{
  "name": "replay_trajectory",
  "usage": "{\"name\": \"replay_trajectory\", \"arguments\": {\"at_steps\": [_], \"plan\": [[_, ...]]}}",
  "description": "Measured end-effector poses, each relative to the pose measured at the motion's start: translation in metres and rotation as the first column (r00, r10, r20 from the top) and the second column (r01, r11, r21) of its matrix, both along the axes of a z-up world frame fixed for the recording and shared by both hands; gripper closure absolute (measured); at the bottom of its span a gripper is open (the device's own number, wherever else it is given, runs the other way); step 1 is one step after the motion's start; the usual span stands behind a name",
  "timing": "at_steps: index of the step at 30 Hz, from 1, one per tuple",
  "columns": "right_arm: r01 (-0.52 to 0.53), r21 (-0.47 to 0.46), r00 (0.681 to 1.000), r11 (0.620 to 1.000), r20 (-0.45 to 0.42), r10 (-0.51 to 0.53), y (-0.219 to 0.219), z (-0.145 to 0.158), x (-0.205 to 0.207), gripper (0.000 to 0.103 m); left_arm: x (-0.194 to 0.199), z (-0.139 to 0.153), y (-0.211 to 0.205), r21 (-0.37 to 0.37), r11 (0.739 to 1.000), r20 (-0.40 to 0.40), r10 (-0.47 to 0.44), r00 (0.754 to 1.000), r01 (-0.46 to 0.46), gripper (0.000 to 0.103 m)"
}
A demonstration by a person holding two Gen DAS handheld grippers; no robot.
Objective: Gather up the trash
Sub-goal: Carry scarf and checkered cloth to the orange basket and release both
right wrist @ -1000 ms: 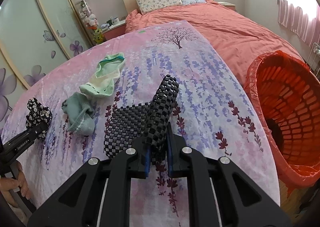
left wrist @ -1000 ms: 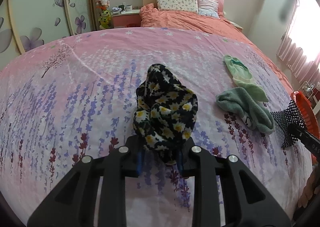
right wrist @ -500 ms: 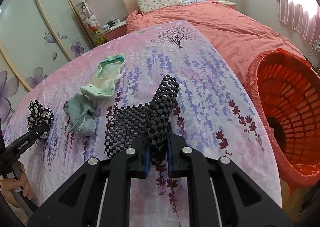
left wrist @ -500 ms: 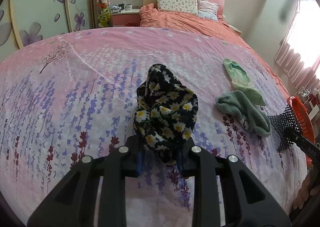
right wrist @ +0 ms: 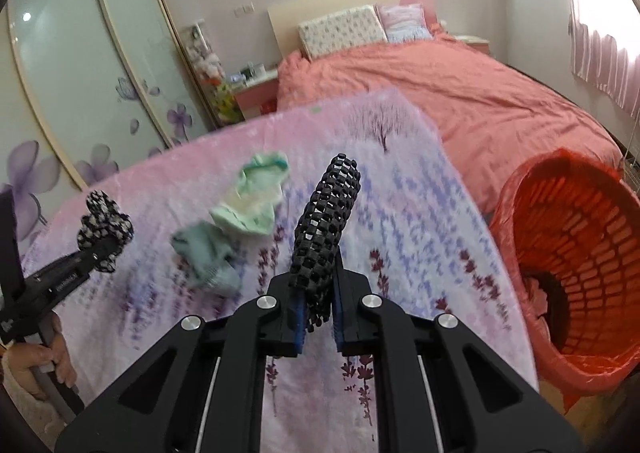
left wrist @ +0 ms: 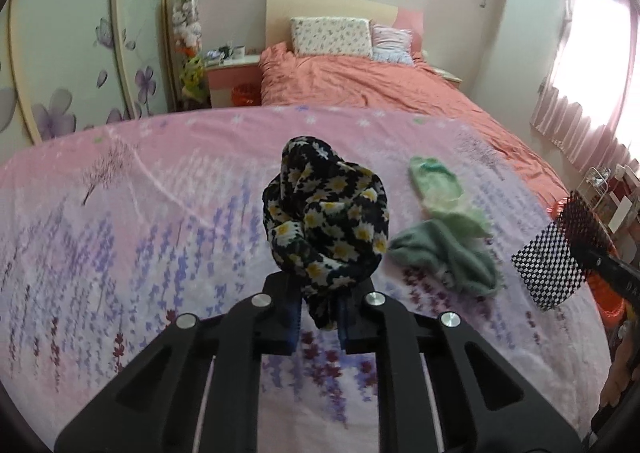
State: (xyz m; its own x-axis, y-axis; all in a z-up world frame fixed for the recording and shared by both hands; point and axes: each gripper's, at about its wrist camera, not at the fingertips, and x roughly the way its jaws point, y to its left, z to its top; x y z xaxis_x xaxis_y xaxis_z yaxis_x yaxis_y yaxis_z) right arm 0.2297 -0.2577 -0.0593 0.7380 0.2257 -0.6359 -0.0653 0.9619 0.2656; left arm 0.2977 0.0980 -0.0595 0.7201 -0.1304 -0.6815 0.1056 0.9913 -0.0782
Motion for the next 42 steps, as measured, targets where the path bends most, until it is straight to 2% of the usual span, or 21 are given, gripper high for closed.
{"name": "replay_trajectory", "arguments": {"at_steps": [7,12,15,19,24,28,30,32,34,35,36,38,42], "plan": [[0.039,0.039,0.997,0.998,0.061,-0.042,-0.028,0.029,-0.022,0.092,-0.018,0.034,-0.040,-0.035,0.995,0.038,-0.089,0.995,0.091,0.089],[0.091,0.047,0.990,0.995,0.106,-0.096,-0.056,0.045,-0.040,0.092,-0.030,0.052,-0.094,-0.064,0.973,0.050,-0.217,0.975,0.219,0.089],[0.145,0.059,0.979,0.988,0.133,-0.152,-0.082,0.053,-0.050,0.092,-0.039,0.060,-0.133,-0.075,0.949,0.065,-0.301,0.952,0.305,0.088],[0.217,0.084,0.962,0.973,0.153,-0.228,-0.117,0.058,-0.057,0.092,-0.049,0.065,-0.196,-0.071,0.903,0.087,-0.417,0.905,0.423,0.088],[0.309,0.131,0.933,0.942,0.151,-0.327,-0.163,0.056,-0.060,0.092,-0.052,0.059,-0.264,-0.077,0.850,0.074,-0.516,0.853,0.521,0.088],[0.360,0.179,0.917,0.915,0.111,-0.383,-0.194,0.045,-0.053,0.092,-0.047,0.047,-0.318,-0.062,0.805,0.054,-0.587,0.808,0.590,0.087],[0.372,0.181,0.914,0.910,0.097,-0.393,-0.201,0.039,-0.049,0.092,-0.038,0.037,-0.345,-0.071,0.787,0.022,-0.613,0.790,0.612,0.083],[0.376,0.191,0.914,0.907,0.082,-0.396,-0.209,0.033,-0.042,0.090,-0.029,0.026,-0.362,-0.074,0.785,-0.012,-0.617,0.787,0.615,0.074],[0.386,0.194,0.913,0.902,0.059,-0.403,-0.216,0.026,-0.039,0.080,-0.021,0.013,-0.372,-0.073,0.791,-0.047,-0.611,0.790,0.607,0.070],[0.394,0.195,0.911,0.898,0.048,-0.410,-0.220,0.021,-0.038,0.067,-0.017,0.006,-0.375,-0.075,0.794,-0.067,-0.608,0.791,0.604,0.066],[0.397,0.196,0.910,0.897,0.043,-0.413,-0.221,0.018,-0.038,0.059,-0.014,0.002,-0.376,-0.076,0.796,-0.077,-0.605,0.792,0.601,0.062],[0.402,0.186,0.910,0.897,0.031,-0.414,-0.221,0.011,-0.039,0.054,-0.010,-0.008,-0.375,-0.071,0.802,-0.093,-0.597,0.797,0.593,0.056],[0.414,0.150,0.907,0.898,0.015,-0.421,-0.214,0.004,-0.043,0.049,-0.005,-0.014,-0.361,-0.065,0.819,-0.097,-0.574,0.813,0.570,0.053]]}}
